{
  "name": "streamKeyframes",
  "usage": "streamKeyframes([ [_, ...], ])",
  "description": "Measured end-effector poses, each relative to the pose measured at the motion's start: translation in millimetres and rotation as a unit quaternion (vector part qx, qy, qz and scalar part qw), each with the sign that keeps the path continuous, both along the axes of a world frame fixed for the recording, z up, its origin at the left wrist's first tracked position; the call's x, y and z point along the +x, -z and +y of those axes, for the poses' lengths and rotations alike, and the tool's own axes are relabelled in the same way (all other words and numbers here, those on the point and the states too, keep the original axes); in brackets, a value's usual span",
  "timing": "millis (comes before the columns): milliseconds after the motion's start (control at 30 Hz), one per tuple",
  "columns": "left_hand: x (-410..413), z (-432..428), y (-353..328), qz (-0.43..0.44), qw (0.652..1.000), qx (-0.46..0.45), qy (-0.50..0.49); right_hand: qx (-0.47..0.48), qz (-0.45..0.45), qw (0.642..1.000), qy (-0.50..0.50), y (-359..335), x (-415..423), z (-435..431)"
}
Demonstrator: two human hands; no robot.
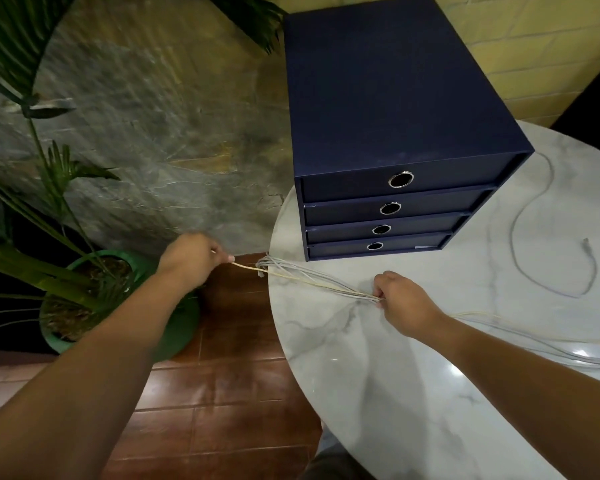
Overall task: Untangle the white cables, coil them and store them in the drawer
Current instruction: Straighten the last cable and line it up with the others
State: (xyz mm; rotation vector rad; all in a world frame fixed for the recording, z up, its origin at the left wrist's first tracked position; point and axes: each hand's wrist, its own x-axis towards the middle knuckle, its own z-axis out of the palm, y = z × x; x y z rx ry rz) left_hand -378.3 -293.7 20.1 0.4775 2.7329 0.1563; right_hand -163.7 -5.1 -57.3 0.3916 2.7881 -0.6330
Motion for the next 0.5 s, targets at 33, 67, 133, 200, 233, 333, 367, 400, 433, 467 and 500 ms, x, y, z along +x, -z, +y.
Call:
streamKeyframes([
  [33,4,1,4,0.026,1.0,-0.011,0.009,0.0,0.0,1.0,0.001,0,0,0],
  [67,7,3,7,0.05,0.998,-0.016,0.023,-0.002,0.0,1.0,0.003,0,0,-1],
  [133,12,5,15,0.088,0.994,-0.033,0.058,-0.005,0.001,1.0,0.006,-1,1,-1],
  [200,15,7,24,0.113,0.986,-0.071,0.098,-0.005,0.002,1.0,0.01,-1,1,-1],
  [233,16,6,28,0.127,0.982,-0.082,0.113,-0.004,0.003,1.0,0.011,-1,1,-1],
  [333,12,-3,34,0.122,0.986,-0.062,0.097,-0.009,0.002,1.0,0.013,-1,1,-2],
  [367,8,-8,35,0.105,0.99,-0.042,0.084,-0.009,0.0,1.0,0.012,-1,1,-3],
  [400,5,-14,36,0.087,0.993,-0.024,0.073,-0.008,-0.003,1.0,0.011,-1,1,-3],
  [433,2,-18,35,0.073,0.995,-0.01,0.067,-0.008,-0.005,1.0,0.01,-1,1,-3],
  [467,-1,-22,35,0.064,0.996,-0.002,0.059,-0.007,-0.007,1.0,0.011,-2,1,-2],
  [500,-4,-25,35,0.058,0.997,0.003,0.046,-0.006,-0.008,1.0,0.012,-2,1,-2],
])
